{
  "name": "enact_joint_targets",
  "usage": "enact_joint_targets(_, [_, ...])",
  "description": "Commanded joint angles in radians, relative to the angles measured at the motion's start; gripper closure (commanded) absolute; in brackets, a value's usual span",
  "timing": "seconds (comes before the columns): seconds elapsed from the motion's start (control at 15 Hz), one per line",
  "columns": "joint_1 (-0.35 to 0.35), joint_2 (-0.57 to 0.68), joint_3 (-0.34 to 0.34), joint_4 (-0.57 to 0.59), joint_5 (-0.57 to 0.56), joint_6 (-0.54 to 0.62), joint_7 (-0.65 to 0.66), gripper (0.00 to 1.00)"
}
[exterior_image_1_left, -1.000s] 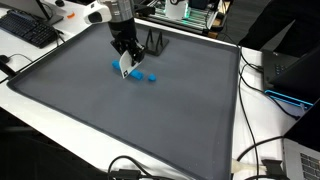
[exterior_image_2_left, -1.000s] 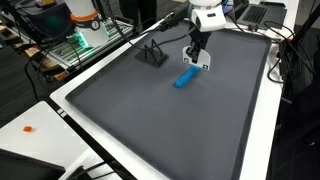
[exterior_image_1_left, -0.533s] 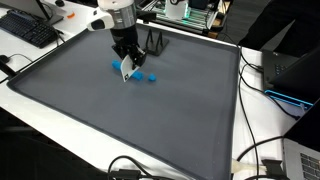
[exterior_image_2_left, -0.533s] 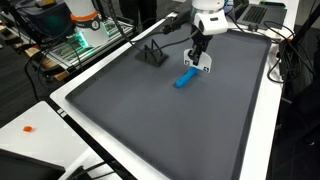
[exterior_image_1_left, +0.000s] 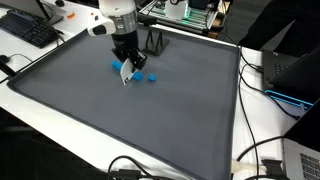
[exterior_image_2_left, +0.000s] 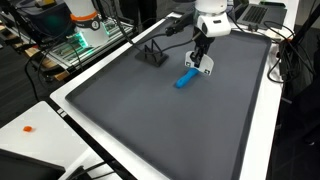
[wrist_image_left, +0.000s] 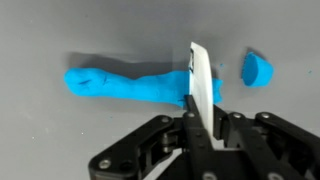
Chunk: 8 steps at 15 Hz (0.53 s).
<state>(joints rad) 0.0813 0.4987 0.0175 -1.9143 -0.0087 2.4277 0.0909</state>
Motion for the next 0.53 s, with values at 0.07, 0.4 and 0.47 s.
enact_joint_targets(0.07, [0.011, 0.048, -0.009, 0.028, -0.018, -0.009, 0.019, 0.98])
enact_joint_targets(0.4, [0.007, 0.063, -0.005, 0.038, -0.009, -0.013, 0.014, 0.98])
enact_joint_targets(0.47, [0.007, 0.064, -0.005, 0.036, -0.009, -0.012, 0.014, 0.98])
